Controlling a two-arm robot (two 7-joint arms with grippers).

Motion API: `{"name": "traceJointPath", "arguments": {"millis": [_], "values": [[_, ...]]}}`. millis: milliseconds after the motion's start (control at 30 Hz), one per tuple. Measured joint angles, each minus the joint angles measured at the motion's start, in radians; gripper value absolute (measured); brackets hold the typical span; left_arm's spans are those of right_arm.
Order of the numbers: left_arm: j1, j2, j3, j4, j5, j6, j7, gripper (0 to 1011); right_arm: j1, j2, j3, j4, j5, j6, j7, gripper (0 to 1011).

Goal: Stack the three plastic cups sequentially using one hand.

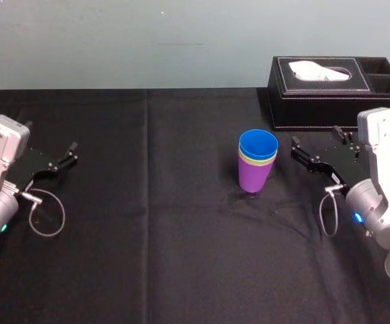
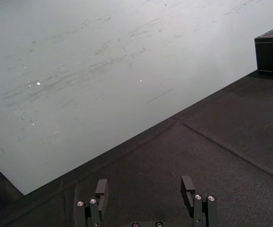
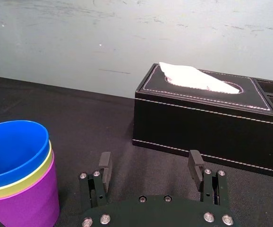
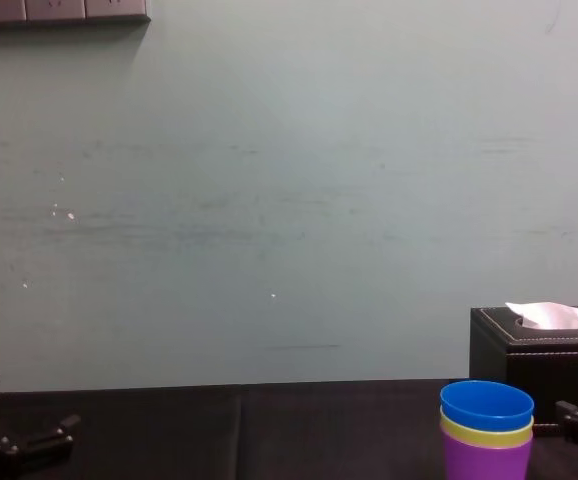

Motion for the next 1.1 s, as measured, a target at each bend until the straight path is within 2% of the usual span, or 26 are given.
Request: {"name": "traceJointPath", "arguments": {"millis": [1100], "values": [[0.000,0.000,0.000,0.000,0.000,0.000,0.000,1011,-0.001,0.002,0.002,-0.004,0.006,0.001,0.000,1000]]}}
